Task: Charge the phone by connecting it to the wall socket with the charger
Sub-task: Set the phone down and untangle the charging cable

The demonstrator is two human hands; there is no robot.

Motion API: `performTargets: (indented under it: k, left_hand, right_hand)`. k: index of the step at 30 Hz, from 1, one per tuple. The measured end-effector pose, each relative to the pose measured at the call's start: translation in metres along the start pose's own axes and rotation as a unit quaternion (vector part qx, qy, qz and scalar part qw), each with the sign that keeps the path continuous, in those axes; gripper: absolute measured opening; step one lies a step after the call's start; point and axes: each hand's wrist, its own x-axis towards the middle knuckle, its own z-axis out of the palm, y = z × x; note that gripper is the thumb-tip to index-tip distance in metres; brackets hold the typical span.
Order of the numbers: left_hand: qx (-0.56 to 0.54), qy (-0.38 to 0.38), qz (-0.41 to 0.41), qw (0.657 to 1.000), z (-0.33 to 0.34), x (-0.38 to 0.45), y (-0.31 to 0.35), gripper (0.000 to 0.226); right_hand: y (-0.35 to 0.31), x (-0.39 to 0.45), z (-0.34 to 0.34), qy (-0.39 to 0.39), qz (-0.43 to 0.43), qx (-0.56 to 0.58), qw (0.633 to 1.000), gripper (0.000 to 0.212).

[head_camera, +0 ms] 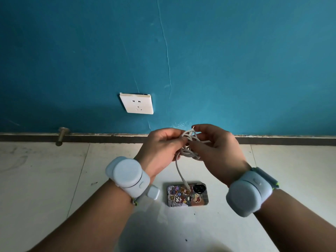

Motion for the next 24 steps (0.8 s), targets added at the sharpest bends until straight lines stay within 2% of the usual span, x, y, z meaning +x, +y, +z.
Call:
performTargets:
  k: [3, 6, 8, 16, 24]
  left_hand:
    - [0.013, 0.001, 0.001, 1.000, -0.0012, -0.0005, 0.0005, 0.011]
    - [0.028, -0.002, 0.000, 1.000, -0.0023, -0.0009, 0.0013, 0.011]
    - [0.030, -0.002, -0.001, 1.000, -0.0008, -0.0013, 0.0005, 0.011]
    - [0.061, -0.008, 0.001, 0.998, 0.0007, -0.0029, 0.0009, 0.009]
    - [0.120, -0.009, 0.004, 0.993, 0.0015, -0.0036, -0.0027, 0.009]
  right_hand:
    - [-0.0004, -0.0030, -0.0016, 0.003, -0.043, -0.083, 0.996, 0.025]
    - [-0.0041, -0.0064, -0.0040, 0.000, -0.077, -0.128, 0.989, 0.035]
    - [-0.0065, -0.0066, -0.0066, 0.012, -0.094, -0.150, 0.984, 0.034]
    - [-0.0051, -0.0078, -0.0075, 0.030, -0.131, -0.198, 0.971, 0.036]
    - [-0.0011, -0.0091, -0.0040, 0.017, -0.162, -0.210, 0.964, 0.020]
